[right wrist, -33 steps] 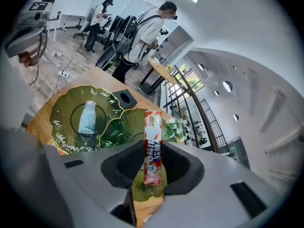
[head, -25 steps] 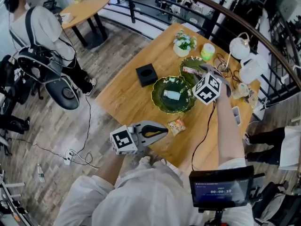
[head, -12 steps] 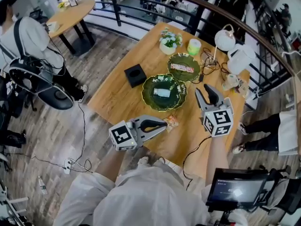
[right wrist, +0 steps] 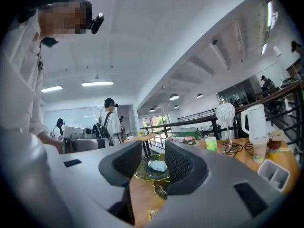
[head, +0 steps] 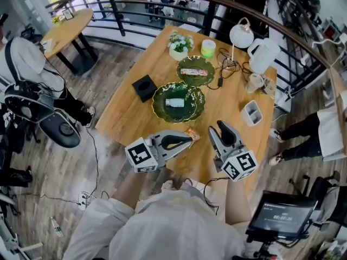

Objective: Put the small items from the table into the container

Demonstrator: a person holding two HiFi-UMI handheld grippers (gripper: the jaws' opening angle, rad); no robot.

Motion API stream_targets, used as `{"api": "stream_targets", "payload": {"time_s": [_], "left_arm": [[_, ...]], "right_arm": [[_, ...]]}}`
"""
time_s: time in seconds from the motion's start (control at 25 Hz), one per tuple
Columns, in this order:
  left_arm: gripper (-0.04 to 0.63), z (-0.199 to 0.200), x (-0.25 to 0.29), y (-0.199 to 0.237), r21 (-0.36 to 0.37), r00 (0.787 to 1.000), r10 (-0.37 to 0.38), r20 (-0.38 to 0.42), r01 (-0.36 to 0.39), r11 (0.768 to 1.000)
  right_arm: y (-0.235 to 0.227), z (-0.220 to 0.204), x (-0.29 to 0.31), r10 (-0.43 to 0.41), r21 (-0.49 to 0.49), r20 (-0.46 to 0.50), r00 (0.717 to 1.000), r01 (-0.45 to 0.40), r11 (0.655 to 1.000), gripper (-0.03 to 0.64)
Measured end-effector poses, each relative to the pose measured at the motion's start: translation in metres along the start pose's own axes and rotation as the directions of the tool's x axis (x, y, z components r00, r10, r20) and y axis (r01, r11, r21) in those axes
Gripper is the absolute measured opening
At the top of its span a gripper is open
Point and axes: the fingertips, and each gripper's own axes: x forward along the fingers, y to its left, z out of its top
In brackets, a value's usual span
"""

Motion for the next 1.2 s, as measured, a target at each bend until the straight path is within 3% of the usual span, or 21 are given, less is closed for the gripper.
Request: {"api": "stream_targets", "payload": {"time_s": [0.28, 0.48, 0.72, 1.04, 1.2], "left_arm": [[0.006, 0.000, -0.007, -0.004, 0.014, 1.000, 0.018, -0.012, -0.017, 1.000], [0.005, -0.009, -0.010, -0.004, 0.057, 0.997, 0.040, -0.065, -0.036, 0.998], [0.008, 0.005, -0.014, -0.005, -0.013, 0.999, 0.024, 0.022, -0.024, 1.000], [0.008, 0.007, -0.020, -0.004, -0.002, 0.999, 0.041, 0.028, -0.041, 0.999], [0.008, 0.002, -0.023, -0.002, -0.010, 0.998, 0.050, 0.023, -0.050, 0.999]], "right_arm": [[0.018, -0.004, 0.000, 0.018, -0.025, -0.020, 1.000, -0.019, 1.000, 0.153], [0.018, -0.006, 0.000, 0.018, -0.030, -0.027, 0.999, -0.019, 0.999, 0.153], [0.018, -0.010, -0.002, 0.020, -0.034, -0.032, 0.999, -0.022, 0.999, 0.153], [0.028, -0.014, 0.000, 0.040, -0.063, -0.064, 0.997, -0.044, 0.997, 0.153], [0.028, -0.031, 0.005, 0.043, -0.132, -0.158, 0.987, -0.064, 0.989, 0.153]]}}
